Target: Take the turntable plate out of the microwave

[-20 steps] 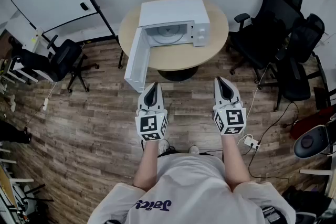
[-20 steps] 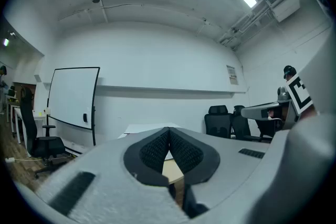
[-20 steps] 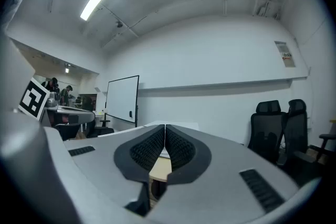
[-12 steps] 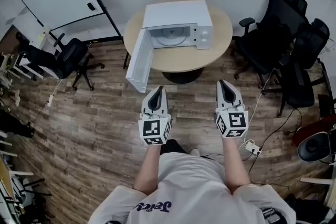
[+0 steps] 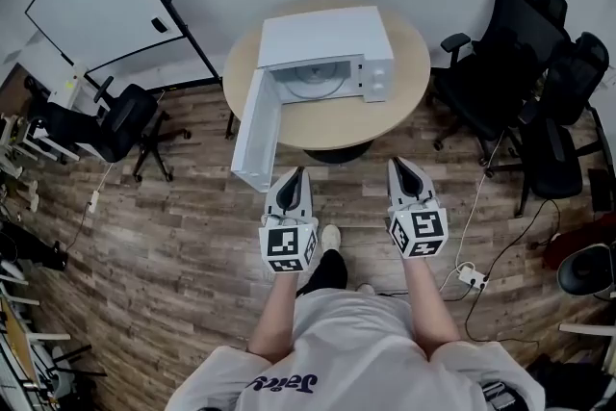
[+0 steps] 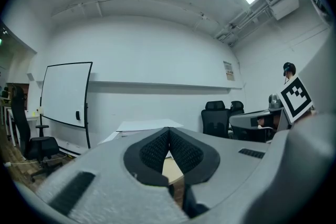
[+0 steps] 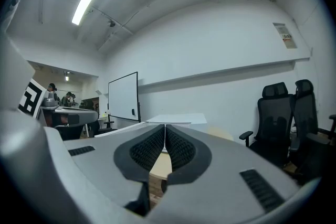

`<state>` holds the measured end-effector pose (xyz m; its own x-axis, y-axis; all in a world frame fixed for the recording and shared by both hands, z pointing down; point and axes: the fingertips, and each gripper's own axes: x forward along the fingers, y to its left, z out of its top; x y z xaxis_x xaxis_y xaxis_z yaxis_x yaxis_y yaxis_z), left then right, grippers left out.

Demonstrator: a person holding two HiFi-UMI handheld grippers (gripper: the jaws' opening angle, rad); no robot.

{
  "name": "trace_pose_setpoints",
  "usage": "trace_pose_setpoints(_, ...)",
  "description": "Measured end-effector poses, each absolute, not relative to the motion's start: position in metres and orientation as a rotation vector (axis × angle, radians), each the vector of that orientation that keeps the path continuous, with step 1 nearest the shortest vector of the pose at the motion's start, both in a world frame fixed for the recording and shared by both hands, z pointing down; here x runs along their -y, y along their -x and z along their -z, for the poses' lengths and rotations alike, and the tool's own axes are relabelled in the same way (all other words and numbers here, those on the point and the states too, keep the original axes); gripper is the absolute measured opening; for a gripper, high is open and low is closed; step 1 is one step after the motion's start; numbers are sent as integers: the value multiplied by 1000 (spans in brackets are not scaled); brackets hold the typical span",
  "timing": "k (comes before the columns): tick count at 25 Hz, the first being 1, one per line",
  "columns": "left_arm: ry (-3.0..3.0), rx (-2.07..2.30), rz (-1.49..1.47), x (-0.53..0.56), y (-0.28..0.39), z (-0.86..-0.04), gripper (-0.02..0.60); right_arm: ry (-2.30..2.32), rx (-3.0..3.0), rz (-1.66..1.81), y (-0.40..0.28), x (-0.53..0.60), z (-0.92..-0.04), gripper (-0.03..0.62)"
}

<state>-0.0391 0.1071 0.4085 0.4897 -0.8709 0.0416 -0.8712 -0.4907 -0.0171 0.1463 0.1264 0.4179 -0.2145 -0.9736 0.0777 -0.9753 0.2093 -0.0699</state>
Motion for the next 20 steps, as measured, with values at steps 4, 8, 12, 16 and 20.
trace_pose_setpoints(4, -2707, 1532, -87, -60, 38, -419, 14, -1942, 2419, -197, -135, -76, -425, 20)
trace_pose_setpoints(8, -2703, 1498, -63, -15, 39, -422, 14, -1935, 2407, -165, -129, -29, -418, 20)
trace_pose_setpoints(12, -2695, 1458, -51, 31, 37, -428, 14, -1922, 2386, -169, -121, 21, -423, 20)
trace_pose_setpoints(16, -2740, 1394, -45, 65, 34, -425, 14, -1942, 2366, -184, -111, 63, -432, 20)
trace_pose_setpoints(20, -2805, 1301, -55, 84, 23, -432, 14, -1986, 2349, -201, -105, 87, -441, 20)
